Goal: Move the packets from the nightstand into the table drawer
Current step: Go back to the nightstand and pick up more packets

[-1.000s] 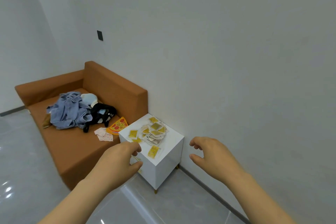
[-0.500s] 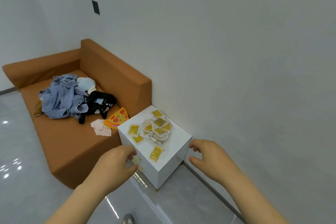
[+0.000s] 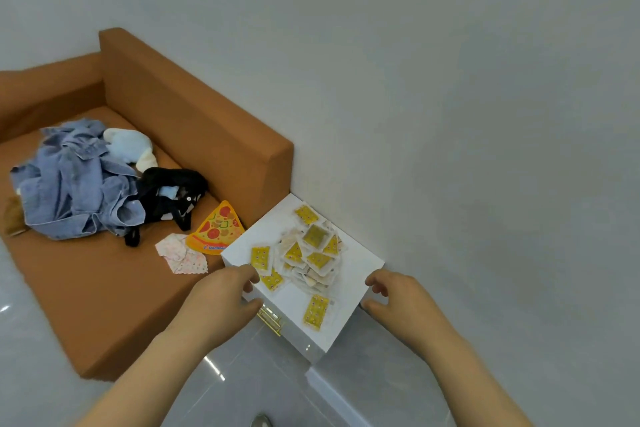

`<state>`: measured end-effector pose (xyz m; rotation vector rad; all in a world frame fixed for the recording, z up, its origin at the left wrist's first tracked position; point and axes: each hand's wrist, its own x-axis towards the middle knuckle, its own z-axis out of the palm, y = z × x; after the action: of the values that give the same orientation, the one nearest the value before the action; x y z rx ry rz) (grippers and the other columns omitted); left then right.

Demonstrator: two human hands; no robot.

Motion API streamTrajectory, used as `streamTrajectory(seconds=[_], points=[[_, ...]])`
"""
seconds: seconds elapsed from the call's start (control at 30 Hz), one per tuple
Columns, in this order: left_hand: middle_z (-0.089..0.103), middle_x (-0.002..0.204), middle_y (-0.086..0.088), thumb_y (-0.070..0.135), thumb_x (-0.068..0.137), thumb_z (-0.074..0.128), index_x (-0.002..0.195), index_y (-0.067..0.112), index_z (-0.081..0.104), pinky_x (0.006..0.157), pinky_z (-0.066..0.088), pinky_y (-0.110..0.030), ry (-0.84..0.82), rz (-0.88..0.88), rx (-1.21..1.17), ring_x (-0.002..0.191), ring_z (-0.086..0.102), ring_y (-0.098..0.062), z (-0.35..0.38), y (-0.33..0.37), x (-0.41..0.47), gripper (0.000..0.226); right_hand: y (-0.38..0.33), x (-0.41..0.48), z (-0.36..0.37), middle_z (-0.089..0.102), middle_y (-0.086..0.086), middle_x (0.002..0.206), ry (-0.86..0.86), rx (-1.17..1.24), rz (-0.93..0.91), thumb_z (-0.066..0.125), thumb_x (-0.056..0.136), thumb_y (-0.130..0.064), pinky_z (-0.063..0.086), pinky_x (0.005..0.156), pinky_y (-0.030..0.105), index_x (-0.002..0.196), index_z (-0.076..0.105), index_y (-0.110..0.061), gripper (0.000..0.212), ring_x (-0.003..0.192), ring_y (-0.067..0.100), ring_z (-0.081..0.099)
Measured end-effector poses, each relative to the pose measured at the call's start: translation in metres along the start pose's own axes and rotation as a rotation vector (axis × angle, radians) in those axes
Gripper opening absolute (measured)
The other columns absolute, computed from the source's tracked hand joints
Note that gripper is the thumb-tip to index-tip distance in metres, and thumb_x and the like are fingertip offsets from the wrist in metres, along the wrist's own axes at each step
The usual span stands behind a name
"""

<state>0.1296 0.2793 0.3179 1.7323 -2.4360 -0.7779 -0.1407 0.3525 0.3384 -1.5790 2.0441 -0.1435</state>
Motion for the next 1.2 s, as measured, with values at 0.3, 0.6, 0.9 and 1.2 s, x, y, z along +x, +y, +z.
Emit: streamTrajectory(seconds=[0.3,0.6,0.9,1.2], points=[[0.061,0.102,0.013,0.034,0.084,0.061,0.111,0.027,0.058,0.075,0.044,-0.021,-0.107,-0.029,0.021,0.093,0.056,-0.005,-0.008,-0.027,0.102,0.029,0.009,0.100,0.012,0.060,-0.003,0.119,-0.090,-0.007,0.102,0.056,0.091,-0.034,0.045,0.086,0.024,0.126,0.054,-0.023,0.037,0.108,0.012,0.056],[0.062,0.107,0.010,0.036,0.086,0.060,0.116,0.026,0.056,0.077,0.048,-0.022,-0.217,-0.055,0.120,0.092,0.060,-0.008,-0.012,-0.044,0.221,0.032,0.023,0.219,0.026,0.058,0.000,0.122,-0.180,0.038,0.206,0.055,0.092,-0.034,0.044,0.082,0.025,0.129,0.051,-0.019,0.039,0.107,0.016,0.057],[0.062,0.113,0.005,0.034,0.086,0.061,0.119,0.021,0.055,0.079,0.047,-0.026,-0.371,-0.082,0.123,0.098,0.059,-0.013,0.028,-0.083,0.289,0.035,0.025,0.292,0.058,0.053,0.006,0.129,-0.270,0.126,0.371,0.058,0.091,-0.039,0.044,0.090,0.029,0.135,0.045,-0.016,0.051,0.115,0.021,0.054],[0.058,0.120,-0.003,0.035,0.085,0.064,0.127,0.017,0.049,0.085,0.049,-0.030,-0.511,-0.083,0.190,0.108,0.057,-0.019,0.090,-0.145,0.347,0.048,0.036,0.371,0.120,0.051,0.013,0.132,-0.274,0.180,0.525,0.063,0.087,-0.043,0.043,0.091,0.032,0.136,0.043,-0.011,0.062,0.118,0.026,0.053]])
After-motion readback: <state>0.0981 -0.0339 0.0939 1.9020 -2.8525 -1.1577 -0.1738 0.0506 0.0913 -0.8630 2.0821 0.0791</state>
